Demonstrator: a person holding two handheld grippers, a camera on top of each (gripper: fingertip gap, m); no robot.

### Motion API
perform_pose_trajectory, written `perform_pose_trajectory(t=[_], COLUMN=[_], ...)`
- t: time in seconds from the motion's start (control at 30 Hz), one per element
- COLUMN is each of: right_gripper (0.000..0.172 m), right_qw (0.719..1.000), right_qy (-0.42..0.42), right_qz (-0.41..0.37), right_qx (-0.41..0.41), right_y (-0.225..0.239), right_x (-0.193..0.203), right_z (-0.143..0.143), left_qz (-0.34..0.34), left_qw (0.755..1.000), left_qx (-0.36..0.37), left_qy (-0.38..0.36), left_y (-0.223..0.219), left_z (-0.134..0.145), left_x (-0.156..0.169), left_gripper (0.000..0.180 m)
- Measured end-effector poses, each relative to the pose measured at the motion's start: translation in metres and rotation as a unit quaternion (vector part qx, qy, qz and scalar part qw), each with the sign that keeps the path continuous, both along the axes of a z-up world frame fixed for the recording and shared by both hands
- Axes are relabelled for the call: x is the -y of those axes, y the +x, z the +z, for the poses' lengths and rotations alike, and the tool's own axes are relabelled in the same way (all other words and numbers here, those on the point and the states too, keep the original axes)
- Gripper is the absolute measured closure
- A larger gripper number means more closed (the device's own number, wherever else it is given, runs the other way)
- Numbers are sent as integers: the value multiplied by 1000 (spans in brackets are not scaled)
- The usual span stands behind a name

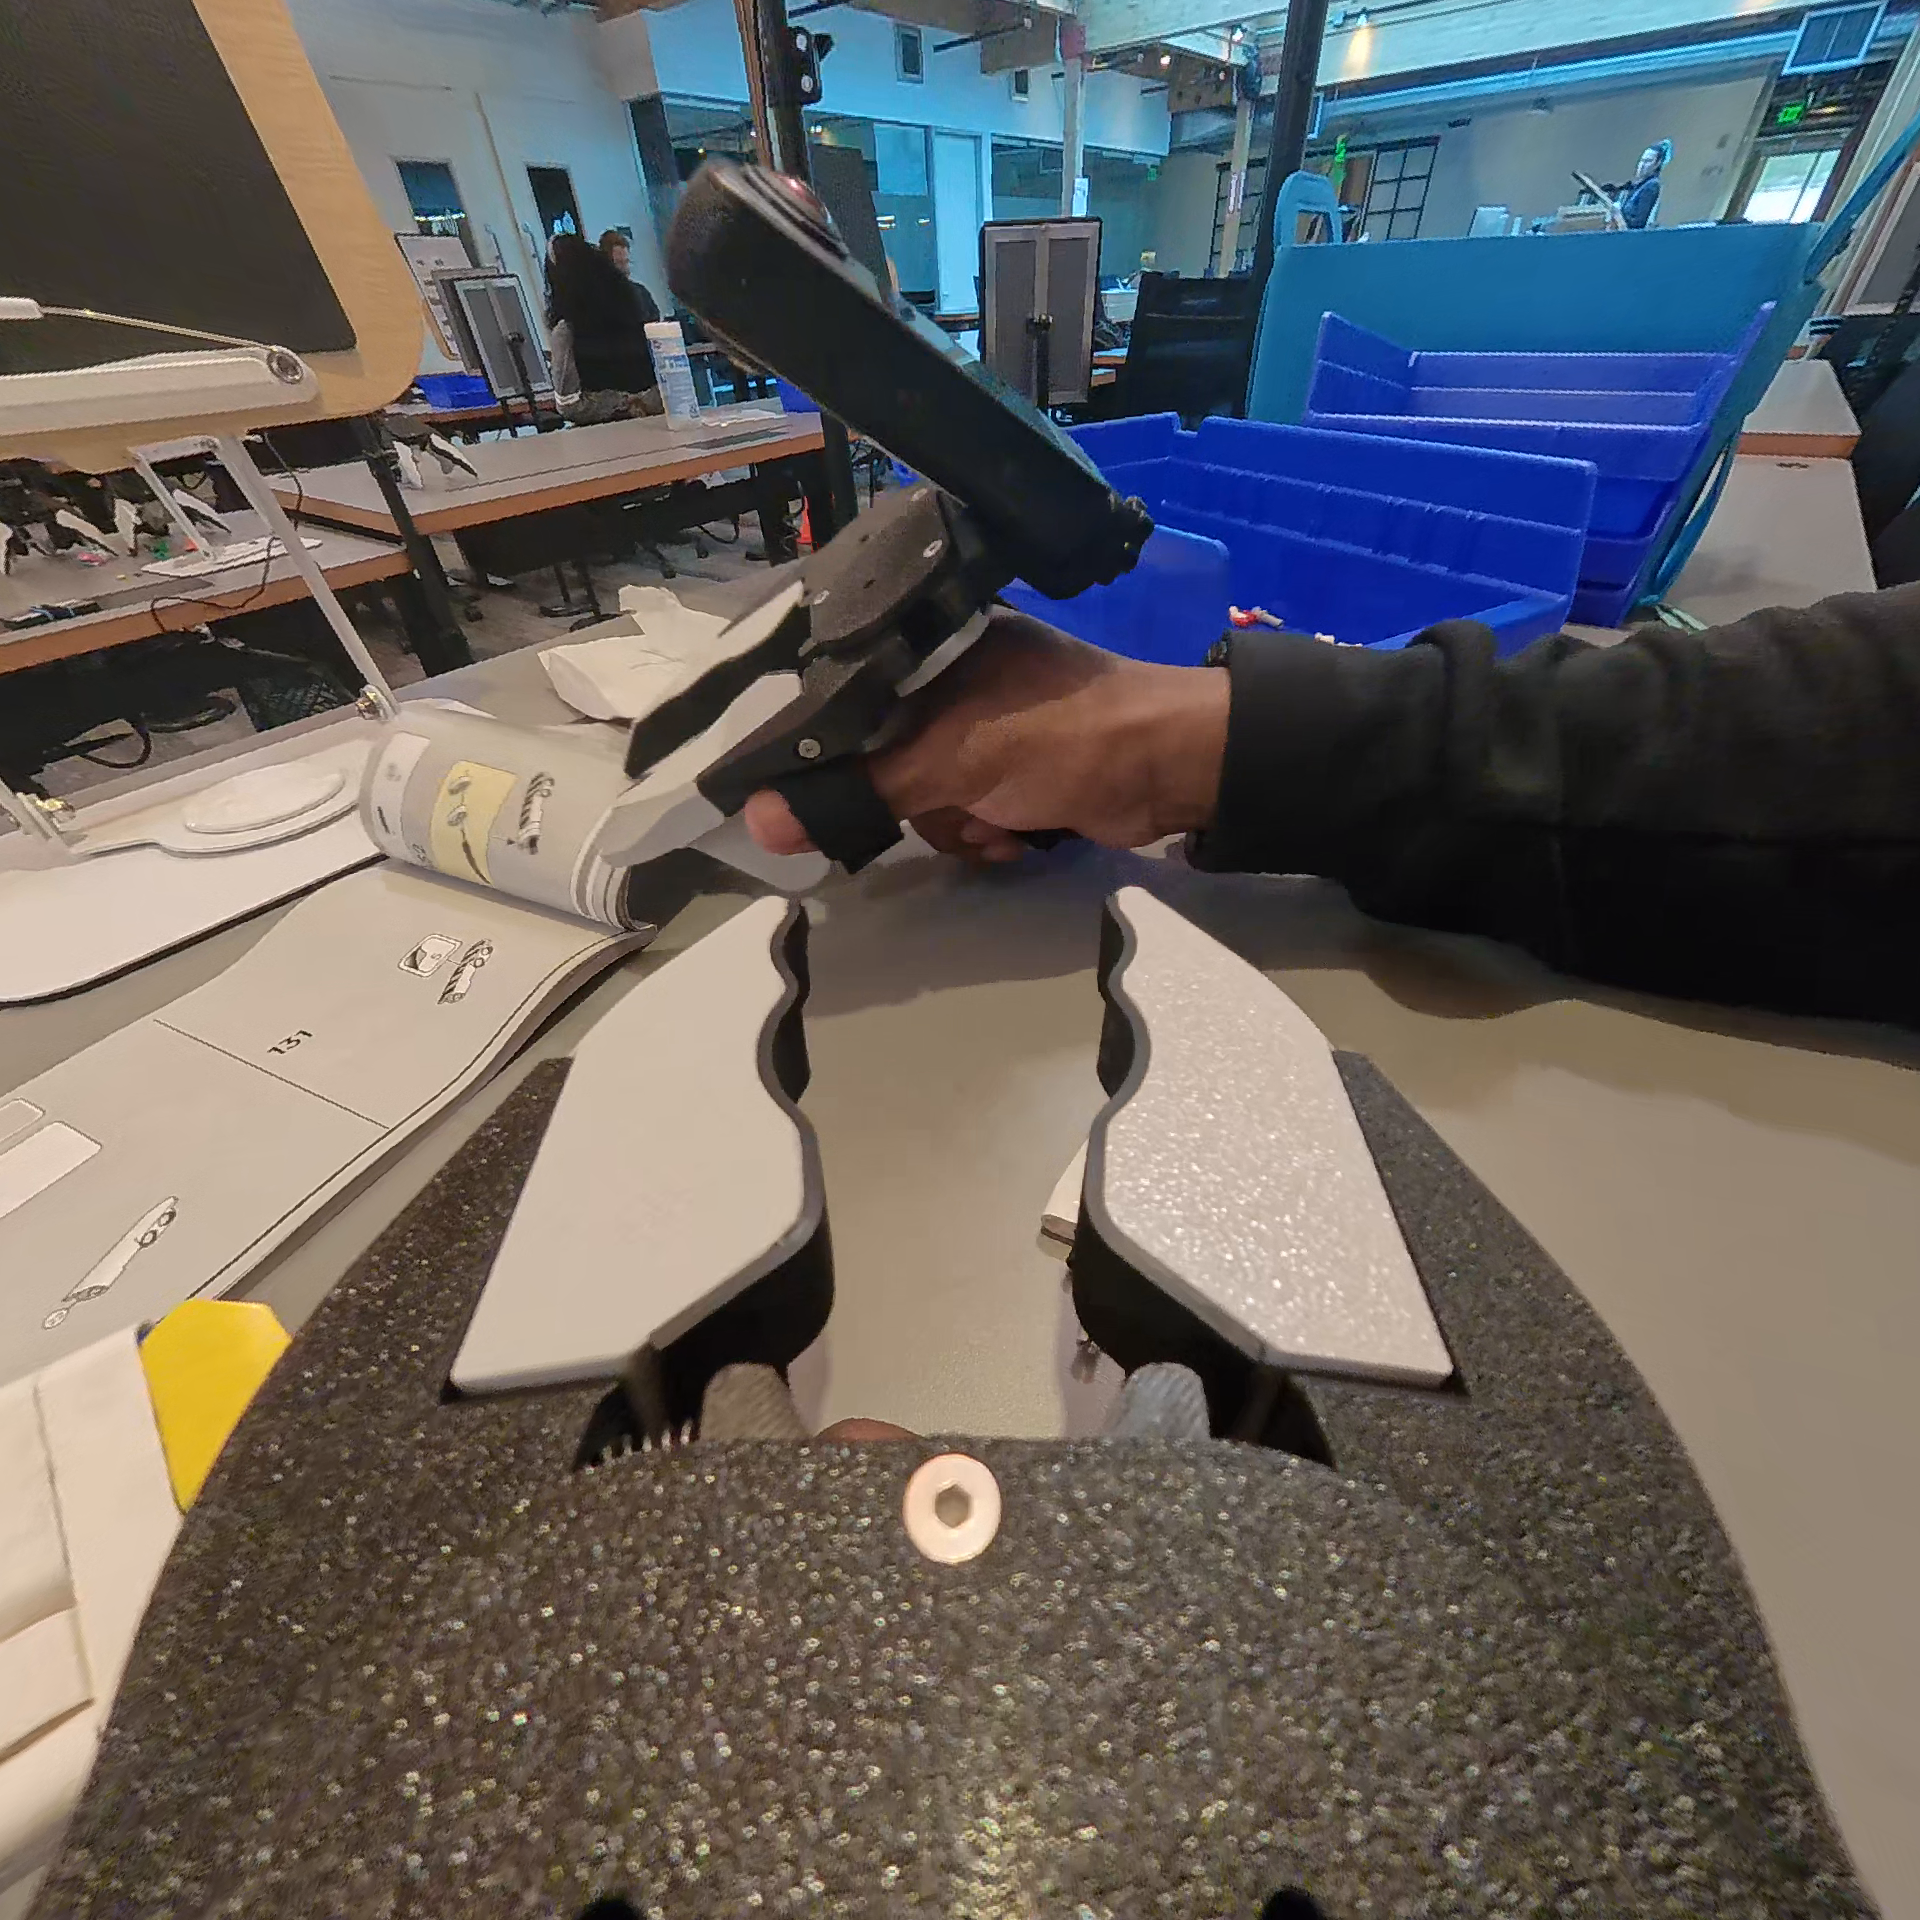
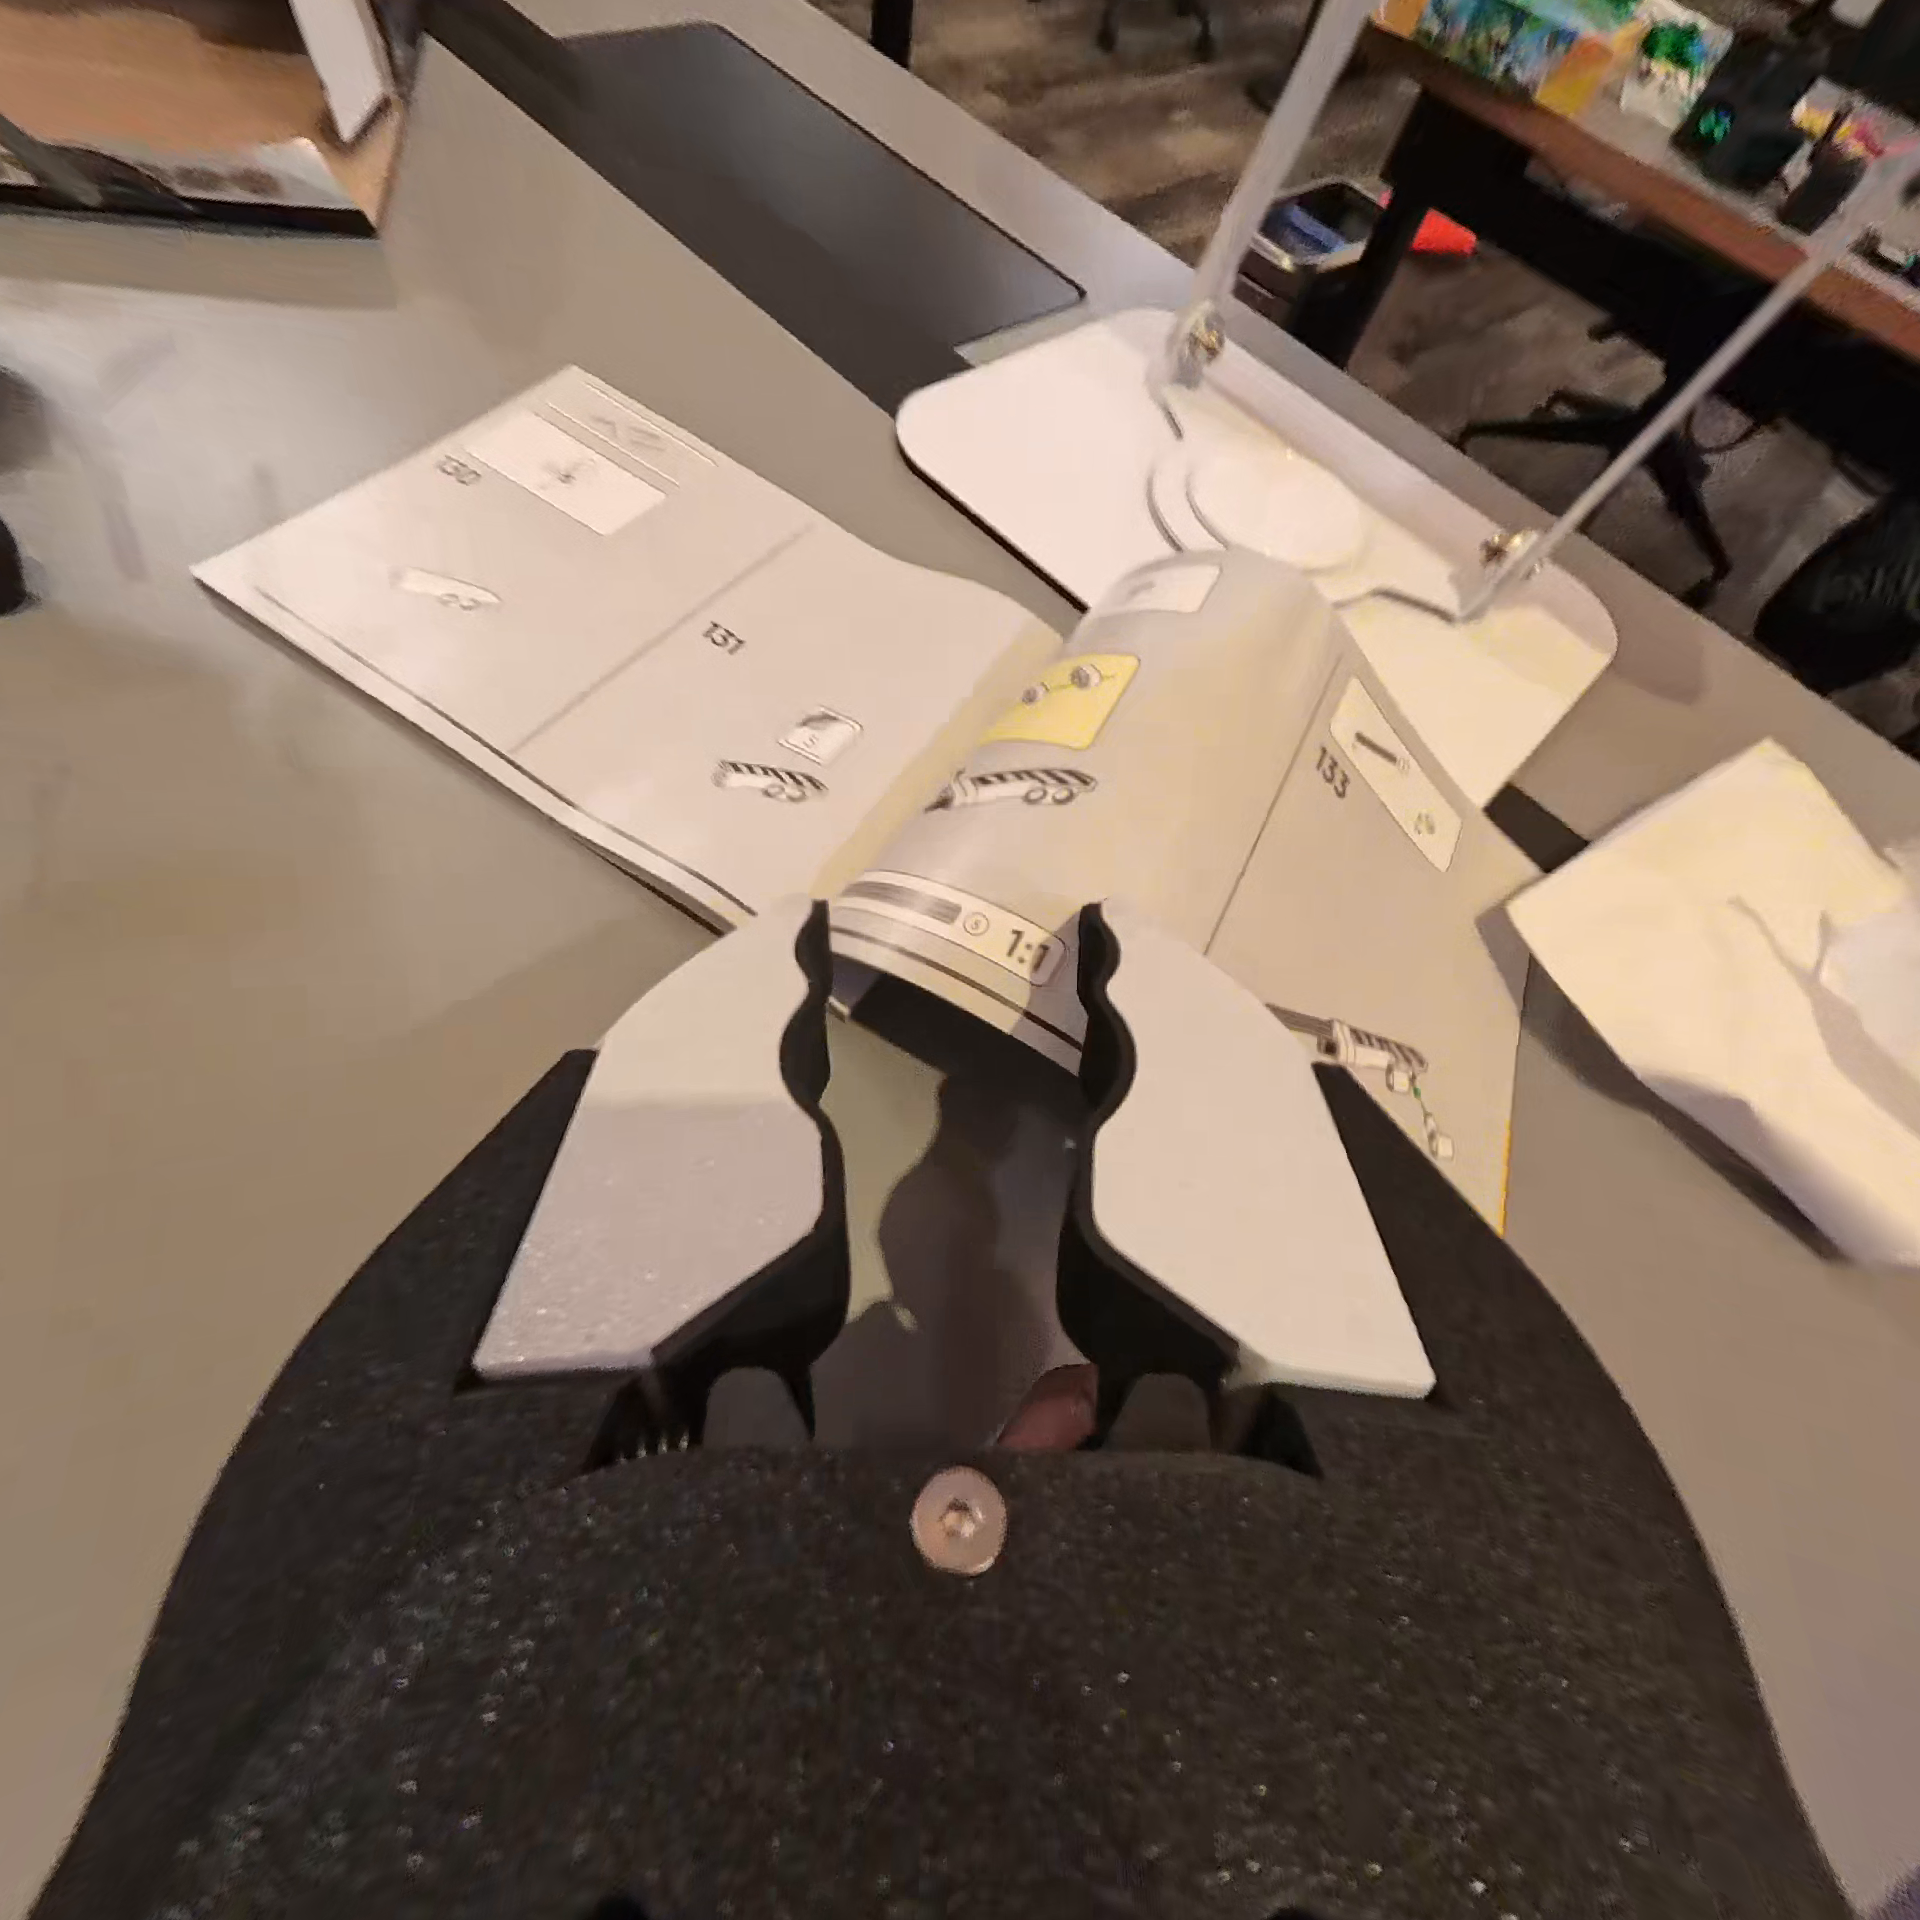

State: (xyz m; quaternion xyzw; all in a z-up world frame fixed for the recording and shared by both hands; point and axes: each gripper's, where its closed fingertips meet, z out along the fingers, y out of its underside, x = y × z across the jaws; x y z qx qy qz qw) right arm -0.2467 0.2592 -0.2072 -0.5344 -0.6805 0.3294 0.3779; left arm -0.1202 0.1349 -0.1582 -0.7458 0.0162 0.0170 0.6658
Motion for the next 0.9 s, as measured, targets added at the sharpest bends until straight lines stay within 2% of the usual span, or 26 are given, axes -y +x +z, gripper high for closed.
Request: perform_pose_trajectory(t=[0.4,0.9], right_gripper=[126,122], right_qw=[998,999], right_qy=[-18,-26], right_qz=[-31,-21], right_qx=[58,10], right_y=[13,13], right_x=[-12,-11], right_z=[-20,-8], left_qz=[5,13], left_qw=[1000,998], left_qx=[-7,-22], left_qy=[-30,-64], left_y=[-2,-4], left_z=[-8,-17], left_x=[-1,1], left_gripper=[127,129])
